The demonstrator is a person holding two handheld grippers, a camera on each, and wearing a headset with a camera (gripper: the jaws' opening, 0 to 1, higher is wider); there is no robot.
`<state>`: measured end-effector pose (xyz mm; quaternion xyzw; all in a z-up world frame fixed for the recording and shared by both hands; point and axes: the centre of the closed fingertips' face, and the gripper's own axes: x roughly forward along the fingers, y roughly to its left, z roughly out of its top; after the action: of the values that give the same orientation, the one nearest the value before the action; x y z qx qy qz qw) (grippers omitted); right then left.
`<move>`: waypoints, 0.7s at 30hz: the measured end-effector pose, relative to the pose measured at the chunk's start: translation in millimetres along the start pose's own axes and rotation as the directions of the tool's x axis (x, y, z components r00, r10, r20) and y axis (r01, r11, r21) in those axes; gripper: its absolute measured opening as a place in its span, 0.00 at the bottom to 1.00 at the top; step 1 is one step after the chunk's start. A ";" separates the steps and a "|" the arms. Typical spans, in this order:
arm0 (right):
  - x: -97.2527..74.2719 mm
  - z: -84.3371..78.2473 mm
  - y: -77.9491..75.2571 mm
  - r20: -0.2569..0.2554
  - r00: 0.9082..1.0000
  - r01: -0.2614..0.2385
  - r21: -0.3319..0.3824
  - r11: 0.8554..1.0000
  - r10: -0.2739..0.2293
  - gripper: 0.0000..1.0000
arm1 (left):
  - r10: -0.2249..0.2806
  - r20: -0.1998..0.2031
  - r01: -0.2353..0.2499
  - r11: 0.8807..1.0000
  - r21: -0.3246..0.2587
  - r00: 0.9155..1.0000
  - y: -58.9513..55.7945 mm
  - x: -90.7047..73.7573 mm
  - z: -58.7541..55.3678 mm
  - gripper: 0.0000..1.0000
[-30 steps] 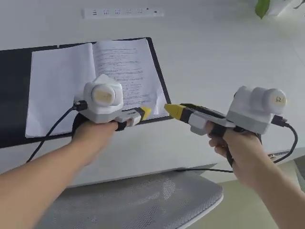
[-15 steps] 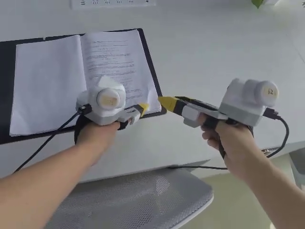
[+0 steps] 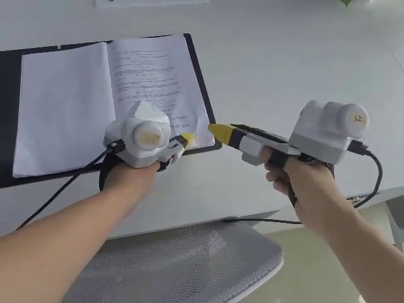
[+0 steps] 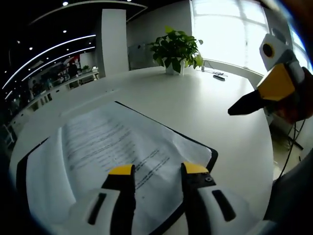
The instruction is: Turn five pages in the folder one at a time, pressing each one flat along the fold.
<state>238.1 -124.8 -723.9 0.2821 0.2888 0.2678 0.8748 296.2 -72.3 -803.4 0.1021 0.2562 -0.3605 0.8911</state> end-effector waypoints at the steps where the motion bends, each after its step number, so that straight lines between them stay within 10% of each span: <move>1: 0.0 -0.6 0.1 -0.003 1.000 0.000 -0.001 1.000 0.000 0.39 | 0.001 0.005 -0.001 1.000 -0.002 1.000 1.1 -0.2 -0.1 0.36; 8: -0.4 -3.3 -1.5 -0.004 1.000 0.001 0.008 1.000 -0.001 0.39 | 0.040 -0.003 -0.040 0.999 0.013 0.999 17.5 -1.7 -0.1 0.10; 21: 2.3 -8.0 -0.4 -0.013 1.000 -0.004 0.015 1.000 0.004 0.39 | 0.057 0.001 -0.057 0.998 0.036 0.998 22.9 -0.5 -0.2 0.01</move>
<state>234.6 -120.9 -730.4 0.2873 0.2960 0.2691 0.8703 311.8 -55.4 -803.4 0.1254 0.2465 -0.3395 0.8991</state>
